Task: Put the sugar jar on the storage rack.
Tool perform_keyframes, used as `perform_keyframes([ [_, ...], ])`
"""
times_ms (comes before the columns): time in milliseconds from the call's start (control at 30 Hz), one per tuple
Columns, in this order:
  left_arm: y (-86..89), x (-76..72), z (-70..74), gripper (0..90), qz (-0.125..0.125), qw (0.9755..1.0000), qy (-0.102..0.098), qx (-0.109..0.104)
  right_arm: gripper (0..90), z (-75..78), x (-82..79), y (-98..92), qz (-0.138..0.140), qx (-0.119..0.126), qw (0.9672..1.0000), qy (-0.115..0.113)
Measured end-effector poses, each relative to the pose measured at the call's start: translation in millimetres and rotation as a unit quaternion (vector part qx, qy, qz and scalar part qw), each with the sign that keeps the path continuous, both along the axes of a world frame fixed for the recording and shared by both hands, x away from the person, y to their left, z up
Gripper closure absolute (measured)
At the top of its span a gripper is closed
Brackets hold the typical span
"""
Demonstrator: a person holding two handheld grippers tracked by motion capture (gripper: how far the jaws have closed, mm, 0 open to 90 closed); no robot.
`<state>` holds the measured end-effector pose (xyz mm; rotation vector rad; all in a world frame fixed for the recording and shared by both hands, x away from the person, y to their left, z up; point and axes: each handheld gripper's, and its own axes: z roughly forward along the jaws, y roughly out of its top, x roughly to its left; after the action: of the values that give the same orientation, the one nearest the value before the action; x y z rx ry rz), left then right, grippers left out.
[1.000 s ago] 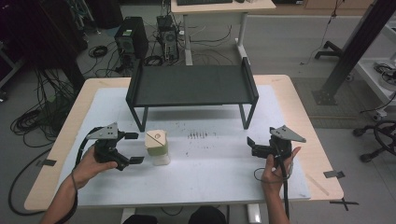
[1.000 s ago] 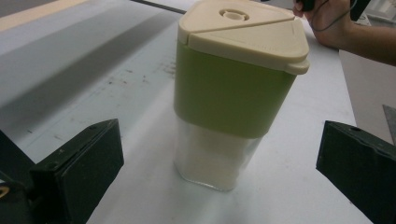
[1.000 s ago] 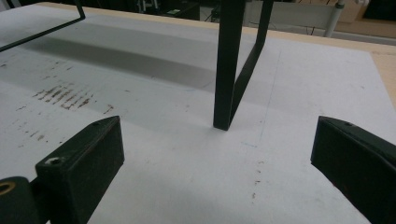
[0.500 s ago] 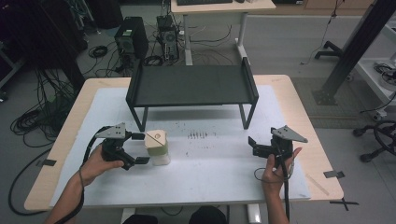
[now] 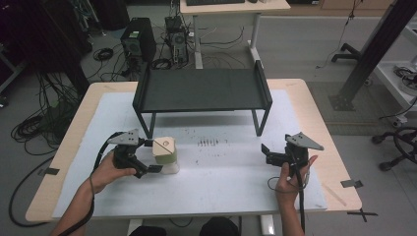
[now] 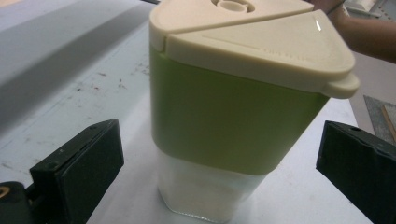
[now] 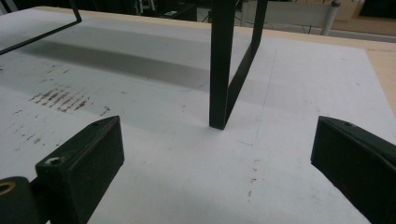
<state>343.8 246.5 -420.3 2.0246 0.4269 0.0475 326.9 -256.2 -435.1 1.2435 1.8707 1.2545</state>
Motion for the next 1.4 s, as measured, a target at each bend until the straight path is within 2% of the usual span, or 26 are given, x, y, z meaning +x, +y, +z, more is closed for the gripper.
perform_keyframes([
  [533,-13.0,3.0,-3.4,1.1,-0.014,0.9999,0.003,0.002,2.5,0.0,-0.2,-0.2,0.0,0.002,1.0,0.0],
  [1400,-24.6,7.5,-6.1,1.2,-0.019,0.9998,0.005,0.006,2.5,0.0,-0.2,-0.1,0.001,0.001,1.0,0.001],
])
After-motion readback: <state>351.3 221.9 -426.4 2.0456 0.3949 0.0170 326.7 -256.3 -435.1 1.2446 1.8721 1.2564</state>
